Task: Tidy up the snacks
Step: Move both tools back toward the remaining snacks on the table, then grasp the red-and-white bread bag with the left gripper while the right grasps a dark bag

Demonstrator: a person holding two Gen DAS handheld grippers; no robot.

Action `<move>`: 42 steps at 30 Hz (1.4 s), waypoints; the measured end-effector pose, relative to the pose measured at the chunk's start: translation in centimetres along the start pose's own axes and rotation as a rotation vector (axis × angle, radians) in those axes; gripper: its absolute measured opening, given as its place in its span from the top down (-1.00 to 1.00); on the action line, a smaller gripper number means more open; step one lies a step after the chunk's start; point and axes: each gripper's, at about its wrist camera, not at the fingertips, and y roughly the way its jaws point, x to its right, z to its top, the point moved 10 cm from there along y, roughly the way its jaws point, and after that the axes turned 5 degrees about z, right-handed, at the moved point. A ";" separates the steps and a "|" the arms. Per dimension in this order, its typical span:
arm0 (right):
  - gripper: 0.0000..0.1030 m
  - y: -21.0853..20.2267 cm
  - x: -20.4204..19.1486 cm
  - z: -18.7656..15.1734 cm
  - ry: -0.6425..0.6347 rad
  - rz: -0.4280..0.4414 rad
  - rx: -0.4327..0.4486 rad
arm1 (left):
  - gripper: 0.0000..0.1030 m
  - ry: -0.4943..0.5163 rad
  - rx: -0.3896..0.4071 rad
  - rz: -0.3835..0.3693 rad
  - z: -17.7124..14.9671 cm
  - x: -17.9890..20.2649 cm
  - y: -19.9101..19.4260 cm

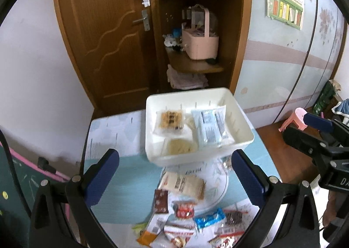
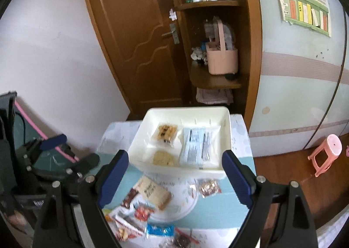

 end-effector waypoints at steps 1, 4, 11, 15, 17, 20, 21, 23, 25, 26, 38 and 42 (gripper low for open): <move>-0.72 0.0 -0.1 -0.7 -0.007 -0.001 -0.016 | -0.99 -0.001 -0.019 -0.001 -0.9 -0.2 0.1; -0.71 0.5 -0.1 -3.0 -0.023 -0.009 -0.071 | -0.99 -0.011 -0.066 -0.014 -3.6 -0.7 0.7; -0.66 2.2 1.0 -9.0 -0.027 -0.022 -0.173 | -0.99 -0.038 -0.181 -0.018 -11.1 -1.7 3.1; -0.53 3.7 1.9 -12.8 -0.013 -0.021 -0.253 | -0.99 -0.007 -0.239 -0.018 -15.3 -1.3 4.8; -0.49 4.6 2.4 -14.7 -0.002 -0.023 -0.293 | -0.99 0.015 -0.267 -0.018 -17.4 -1.0 5.7; -0.43 5.8 3.1 -17.4 0.021 -0.023 -0.349 | -0.99 0.033 -0.314 -0.021 -20.3 -0.3 7.0; -0.40 6.3 3.3 -18.3 0.029 -0.019 -0.371 | -0.99 0.035 -0.326 -0.020 -21.0 -0.2 7.4; -0.36 7.3 3.6 -20.1 0.039 -0.015 -0.413 | -0.99 0.041 -0.345 -0.025 -22.4 0.1 8.3; -0.36 8.1 3.8 -21.8 0.047 -0.017 -0.450 | -0.99 0.046 -0.360 -0.026 -23.2 0.2 8.9; -0.36 8.5 4.0 -22.7 0.053 -0.018 -0.471 | -0.99 0.046 -0.366 -0.027 -23.6 0.2 9.1; -0.34 11.7 4.1 -27.1 0.103 -0.025 -0.569 | -0.99 0.033 -0.454 0.016 -27.5 -0.5 12.2; -0.28 12.6 3.9 -27.6 0.096 -0.036 -0.589 | -0.98 0.008 -0.476 0.034 -28.2 -0.9 13.1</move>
